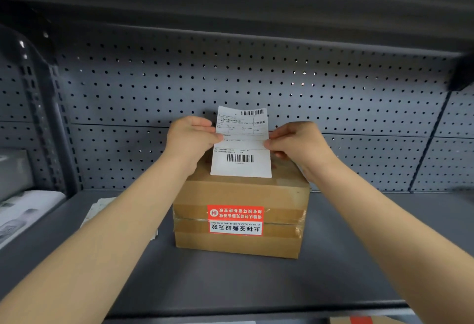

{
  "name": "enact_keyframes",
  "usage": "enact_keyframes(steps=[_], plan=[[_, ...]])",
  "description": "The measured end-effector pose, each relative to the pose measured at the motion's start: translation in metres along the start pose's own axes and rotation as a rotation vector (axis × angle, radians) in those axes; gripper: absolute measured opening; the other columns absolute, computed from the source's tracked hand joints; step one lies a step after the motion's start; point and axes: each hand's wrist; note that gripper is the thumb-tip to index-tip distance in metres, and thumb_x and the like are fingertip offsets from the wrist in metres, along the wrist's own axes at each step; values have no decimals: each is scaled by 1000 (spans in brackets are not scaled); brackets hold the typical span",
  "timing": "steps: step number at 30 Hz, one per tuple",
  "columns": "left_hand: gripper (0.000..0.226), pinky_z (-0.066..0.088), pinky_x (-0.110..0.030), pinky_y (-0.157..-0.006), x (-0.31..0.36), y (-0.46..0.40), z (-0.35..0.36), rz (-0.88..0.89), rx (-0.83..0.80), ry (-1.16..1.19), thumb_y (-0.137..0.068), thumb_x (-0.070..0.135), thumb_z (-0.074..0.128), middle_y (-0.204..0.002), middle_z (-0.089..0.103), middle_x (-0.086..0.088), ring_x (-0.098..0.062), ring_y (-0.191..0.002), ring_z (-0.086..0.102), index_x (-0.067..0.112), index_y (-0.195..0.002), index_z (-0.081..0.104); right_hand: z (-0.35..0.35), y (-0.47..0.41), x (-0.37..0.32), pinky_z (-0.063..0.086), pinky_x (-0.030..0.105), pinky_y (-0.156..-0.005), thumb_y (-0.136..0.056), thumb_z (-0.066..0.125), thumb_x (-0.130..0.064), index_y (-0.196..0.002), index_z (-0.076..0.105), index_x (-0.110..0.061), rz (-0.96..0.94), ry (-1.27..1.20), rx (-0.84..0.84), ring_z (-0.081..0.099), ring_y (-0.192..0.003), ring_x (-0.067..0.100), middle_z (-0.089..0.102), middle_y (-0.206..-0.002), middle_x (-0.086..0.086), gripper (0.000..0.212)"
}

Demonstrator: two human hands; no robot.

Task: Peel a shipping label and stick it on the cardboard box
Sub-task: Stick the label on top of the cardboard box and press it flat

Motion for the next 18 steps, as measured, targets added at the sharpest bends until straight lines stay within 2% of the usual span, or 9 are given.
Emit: enact_keyframes(steps=[3, 6, 9, 12, 15, 18], plan=[[34, 50, -19, -67, -4, -3, 2, -36, -13, -30, -74, -11, 68, -83, 62, -2, -10, -76, 61, 6, -101, 56, 0, -1, 0, 54, 31, -64, -71, 73, 1, -73, 65, -7, 42, 26, -17, 57, -58, 21, 68, -73, 15, 12], [35, 50, -19, -65, -7, -5, 3, -78, -42, -77, -72, -12, 69, -84, 61, -4, -11, -75, 61, 4, -100, 57, -1, 0, 0, 52, 24, -55, -72, 71, 2, -79, 66, -3, 97, 38, -26, 57, -55, 19, 67, -71, 14, 11], [37, 51, -19, -65, -8, -5, 3, -99, -59, -117, -72, -13, 69, -87, 61, -6, -15, -78, 62, 3, -102, 57, 2, 1, 3, 53, 21, -52, -70, 70, 3, -76, 65, -8, 138, 68, -34, 59, -56, 17, 71, -76, 16, 14], [37, 53, -25, -74, -9, -6, 4, -99, -50, -185, -71, -12, 70, -96, 64, -11, -23, -87, 64, 4, -101, 57, 3, 1, 7, 51, 20, -50, -68, 70, 1, -82, 64, -10, 141, 104, -39, 59, -51, 15, 73, -82, 18, 18], [39, 53, -31, -82, -11, -5, 6, -78, -31, -293, -69, -10, 73, -101, 66, -13, -23, -90, 64, 4, -103, 59, 2, 2, 8, 47, 15, -43, -70, 70, -2, -98, 62, -9, 143, 131, -51, 57, -44, 10, 71, -75, 11, 30], [45, 53, -36, -88, -11, -4, 8, -60, -31, -387, -68, -8, 74, -108, 67, -12, -24, -96, 64, 5, -108, 59, 3, 4, 9, 42, 17, -43, -70, 69, -5, -103, 60, -11, 112, 211, -49, 56, -43, 7, 67, -72, 7, 36]])
Point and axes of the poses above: each hand's wrist, its own y-axis away from the middle knuckle, its own z-axis out of the palm, x = y × z
